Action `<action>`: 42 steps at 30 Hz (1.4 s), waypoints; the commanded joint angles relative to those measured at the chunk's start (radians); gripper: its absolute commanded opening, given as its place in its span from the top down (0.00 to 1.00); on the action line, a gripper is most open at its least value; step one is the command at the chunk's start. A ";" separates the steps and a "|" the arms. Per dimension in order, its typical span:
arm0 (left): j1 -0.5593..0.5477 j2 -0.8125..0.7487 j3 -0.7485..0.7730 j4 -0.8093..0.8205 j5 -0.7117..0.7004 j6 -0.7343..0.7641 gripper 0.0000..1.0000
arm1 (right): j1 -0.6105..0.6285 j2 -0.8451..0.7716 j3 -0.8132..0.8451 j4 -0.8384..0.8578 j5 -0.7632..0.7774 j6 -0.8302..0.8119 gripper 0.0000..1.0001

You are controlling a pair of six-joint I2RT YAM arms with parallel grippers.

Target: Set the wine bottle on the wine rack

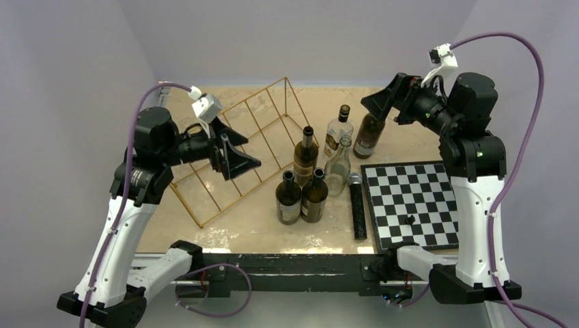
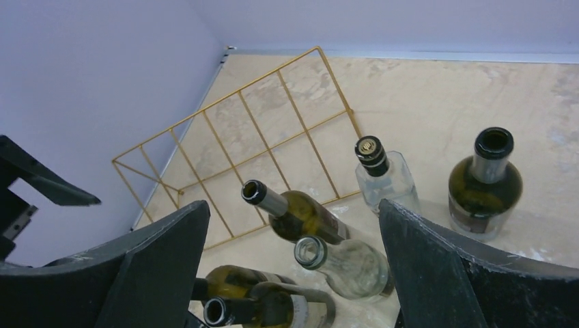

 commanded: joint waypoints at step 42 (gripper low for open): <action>-0.518 0.003 -0.562 0.659 -0.423 0.277 0.27 | 0.001 0.152 0.087 0.007 0.008 0.027 0.01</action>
